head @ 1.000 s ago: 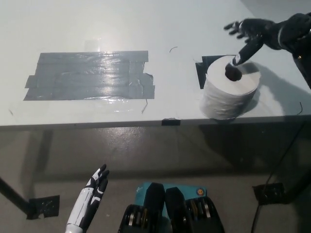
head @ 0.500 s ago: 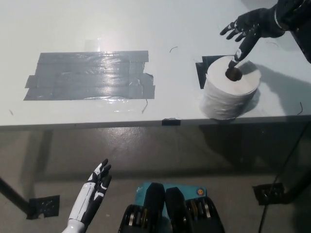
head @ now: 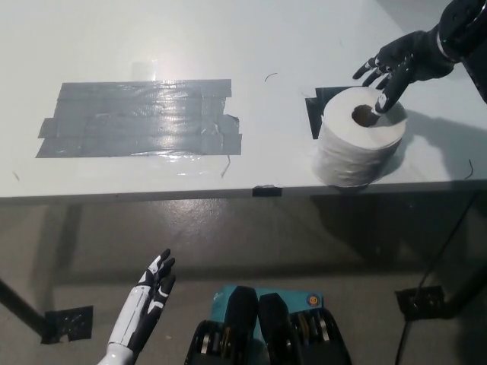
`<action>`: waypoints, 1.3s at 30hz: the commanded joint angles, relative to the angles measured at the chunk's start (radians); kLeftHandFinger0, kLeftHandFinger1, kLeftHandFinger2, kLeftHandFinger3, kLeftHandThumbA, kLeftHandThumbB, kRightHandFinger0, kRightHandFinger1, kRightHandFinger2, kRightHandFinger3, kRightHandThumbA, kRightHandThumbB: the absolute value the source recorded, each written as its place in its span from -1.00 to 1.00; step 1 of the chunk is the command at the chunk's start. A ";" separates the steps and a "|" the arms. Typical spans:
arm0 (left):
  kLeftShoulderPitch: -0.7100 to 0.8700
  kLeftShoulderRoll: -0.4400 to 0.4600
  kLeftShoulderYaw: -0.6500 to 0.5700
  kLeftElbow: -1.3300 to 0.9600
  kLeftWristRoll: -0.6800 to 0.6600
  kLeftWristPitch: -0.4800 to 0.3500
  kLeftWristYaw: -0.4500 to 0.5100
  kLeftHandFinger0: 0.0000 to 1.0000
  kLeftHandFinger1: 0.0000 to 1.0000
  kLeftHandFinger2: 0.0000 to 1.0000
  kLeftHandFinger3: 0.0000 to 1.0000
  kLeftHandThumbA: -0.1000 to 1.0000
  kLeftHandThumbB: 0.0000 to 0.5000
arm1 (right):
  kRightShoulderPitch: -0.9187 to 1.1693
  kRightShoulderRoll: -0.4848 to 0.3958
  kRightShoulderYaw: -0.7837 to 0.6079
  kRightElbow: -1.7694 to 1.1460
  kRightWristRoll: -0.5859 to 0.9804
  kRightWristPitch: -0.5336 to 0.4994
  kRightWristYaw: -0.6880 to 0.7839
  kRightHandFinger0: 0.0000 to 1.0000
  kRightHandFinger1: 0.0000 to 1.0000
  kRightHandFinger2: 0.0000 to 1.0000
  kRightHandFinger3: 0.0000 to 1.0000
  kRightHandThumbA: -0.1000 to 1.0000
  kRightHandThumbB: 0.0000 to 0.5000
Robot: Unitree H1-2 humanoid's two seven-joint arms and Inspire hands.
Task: A toilet paper roll is kept on the black spot on the desk infront of the robot and the robot inserts its right thumb into the hole in the centre to grab the roll. Then it passes the roll to a person.
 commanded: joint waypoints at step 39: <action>-0.044 0.007 -0.008 -0.039 0.006 -0.020 -0.022 1.00 1.00 1.00 1.00 0.89 -0.90 | 0.012 0.015 -0.052 -0.013 -0.099 -0.025 -0.201 1.00 1.00 1.00 1.00 1.00 0.43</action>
